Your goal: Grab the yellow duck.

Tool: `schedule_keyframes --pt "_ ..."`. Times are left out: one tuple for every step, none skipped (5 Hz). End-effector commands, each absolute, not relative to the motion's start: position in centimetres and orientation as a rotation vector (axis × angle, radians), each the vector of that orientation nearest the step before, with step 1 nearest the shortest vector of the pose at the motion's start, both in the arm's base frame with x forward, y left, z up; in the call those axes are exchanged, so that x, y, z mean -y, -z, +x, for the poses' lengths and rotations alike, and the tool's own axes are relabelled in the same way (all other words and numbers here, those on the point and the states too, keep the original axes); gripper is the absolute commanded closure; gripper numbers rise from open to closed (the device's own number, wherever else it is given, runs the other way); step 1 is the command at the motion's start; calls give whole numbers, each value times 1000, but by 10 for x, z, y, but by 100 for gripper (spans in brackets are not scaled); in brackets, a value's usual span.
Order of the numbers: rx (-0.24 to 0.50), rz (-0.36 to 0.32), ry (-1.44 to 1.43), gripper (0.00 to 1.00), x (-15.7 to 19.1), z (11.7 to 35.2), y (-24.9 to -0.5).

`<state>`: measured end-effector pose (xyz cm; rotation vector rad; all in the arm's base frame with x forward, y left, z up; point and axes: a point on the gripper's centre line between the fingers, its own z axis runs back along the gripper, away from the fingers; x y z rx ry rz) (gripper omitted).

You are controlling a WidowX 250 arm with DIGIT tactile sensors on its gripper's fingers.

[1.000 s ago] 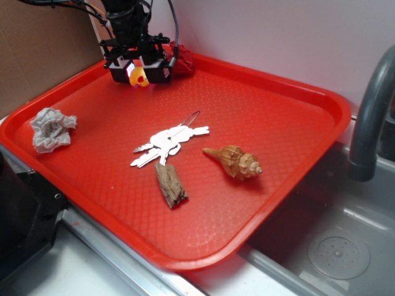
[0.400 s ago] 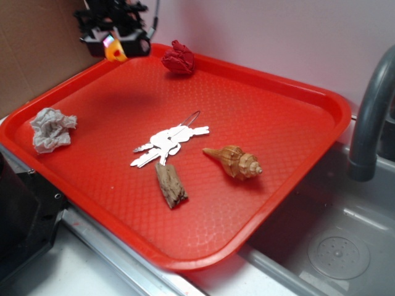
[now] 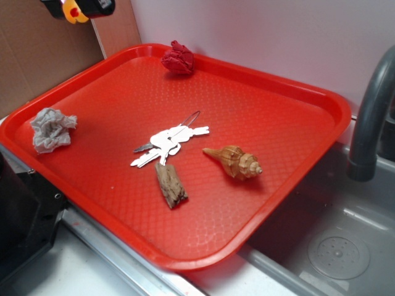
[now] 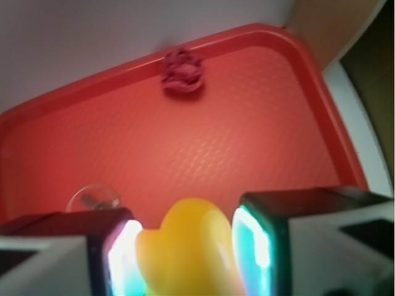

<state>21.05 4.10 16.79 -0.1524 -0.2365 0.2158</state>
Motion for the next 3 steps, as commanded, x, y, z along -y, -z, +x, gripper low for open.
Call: schedule_keyframes --pt "192 -98 -99 100 -22 225 -187" --pt "159 -94 -38 100 -1 220 -196" --pt "111 -100 -18 100 3 218 -196"
